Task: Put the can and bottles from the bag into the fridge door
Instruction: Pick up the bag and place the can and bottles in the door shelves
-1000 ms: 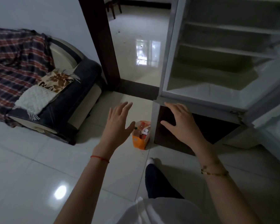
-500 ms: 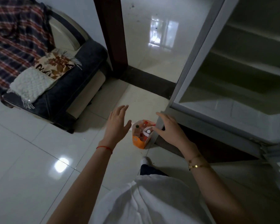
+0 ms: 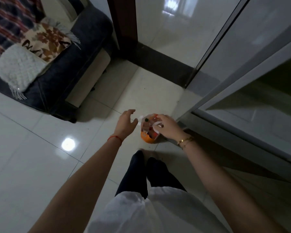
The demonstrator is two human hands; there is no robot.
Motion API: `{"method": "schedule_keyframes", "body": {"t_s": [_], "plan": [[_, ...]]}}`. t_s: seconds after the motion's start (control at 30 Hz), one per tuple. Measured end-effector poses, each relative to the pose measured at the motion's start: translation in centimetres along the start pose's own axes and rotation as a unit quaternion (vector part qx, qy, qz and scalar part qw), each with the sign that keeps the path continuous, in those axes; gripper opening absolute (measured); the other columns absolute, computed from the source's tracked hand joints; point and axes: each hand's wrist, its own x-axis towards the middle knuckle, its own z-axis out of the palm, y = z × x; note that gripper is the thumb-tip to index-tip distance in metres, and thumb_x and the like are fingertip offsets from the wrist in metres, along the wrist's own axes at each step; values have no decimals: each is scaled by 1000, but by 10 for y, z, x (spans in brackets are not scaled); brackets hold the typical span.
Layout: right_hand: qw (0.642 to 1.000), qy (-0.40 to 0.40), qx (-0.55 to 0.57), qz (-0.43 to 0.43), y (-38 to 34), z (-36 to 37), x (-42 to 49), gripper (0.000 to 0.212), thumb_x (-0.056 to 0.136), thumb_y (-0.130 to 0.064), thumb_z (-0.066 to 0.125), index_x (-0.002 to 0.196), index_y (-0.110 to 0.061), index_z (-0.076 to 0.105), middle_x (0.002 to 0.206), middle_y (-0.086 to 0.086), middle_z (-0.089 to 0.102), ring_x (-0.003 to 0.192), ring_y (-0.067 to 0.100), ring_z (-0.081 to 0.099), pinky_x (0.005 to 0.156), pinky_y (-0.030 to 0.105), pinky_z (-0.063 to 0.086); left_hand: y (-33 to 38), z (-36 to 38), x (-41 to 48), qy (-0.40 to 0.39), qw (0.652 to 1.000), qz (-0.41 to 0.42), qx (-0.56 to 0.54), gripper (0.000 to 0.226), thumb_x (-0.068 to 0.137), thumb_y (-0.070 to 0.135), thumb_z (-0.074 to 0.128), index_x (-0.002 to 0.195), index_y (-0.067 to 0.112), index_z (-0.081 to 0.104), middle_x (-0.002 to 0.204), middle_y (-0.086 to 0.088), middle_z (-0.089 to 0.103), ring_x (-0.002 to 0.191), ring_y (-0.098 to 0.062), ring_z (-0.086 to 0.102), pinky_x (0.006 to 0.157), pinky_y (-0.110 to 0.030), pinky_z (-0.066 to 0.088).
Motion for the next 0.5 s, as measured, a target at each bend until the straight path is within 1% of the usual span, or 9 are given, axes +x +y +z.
{"method": "schedule_keyframes", "body": {"t_s": [0.07, 0.13, 0.2, 0.27, 0.33, 0.5], "plan": [[1000, 1, 2, 14, 9, 10, 23, 46, 93, -20, 57, 136, -12, 43, 137, 7, 47, 122, 22, 52, 90, 25, 41, -13, 11, 22, -12, 1000, -19, -15, 46, 92, 20, 58, 137, 11, 51, 134, -11, 58, 119, -28, 57, 99, -36, 47], [999, -4, 5, 32, 22, 24, 49, 42, 94, -18, 56, 133, -10, 46, 127, 6, 53, 115, 21, 55, 88, 26, 43, -29, 24, 45, -28, 998, -45, -32, 45, 92, 19, 59, 136, 9, 52, 132, -13, 60, 116, -29, 59, 96, -35, 47], [999, -12, -2, 43, 40, 43, 80, 30, 93, -23, 57, 122, -13, 53, 113, -2, 57, 104, 17, 59, 87, 27, 48, -49, 41, 69, -48, 995, -76, -46, 44, 93, 19, 58, 136, 8, 52, 132, -14, 60, 116, -29, 59, 94, -32, 46], [998, -21, -16, 57, 65, 67, 113, 20, 91, -29, 57, 107, -17, 59, 106, -1, 63, 93, 17, 65, 80, 31, 55, -70, 61, 93, -66, 990, -109, -64, 45, 94, 21, 57, 136, 8, 52, 133, -14, 59, 118, -28, 58, 95, -31, 45], [997, -23, -30, 73, 95, 93, 148, 18, 90, -31, 56, 101, -18, 62, 102, 2, 66, 87, 16, 65, 76, 33, 57, -93, 84, 117, -78, 985, -135, -77, 46, 94, 23, 56, 137, 8, 52, 134, -14, 58, 121, -28, 56, 96, -31, 44], [994, -1, -68, 88, 169, 159, 224, 28, 85, -29, 57, 106, -11, 62, 109, 8, 65, 100, 24, 61, 89, 43, 54, -148, 148, 172, -109, 967, -196, -120, 52, 95, 28, 56, 141, 9, 47, 138, -13, 56, 127, -28, 51, 100, -31, 41]]}}
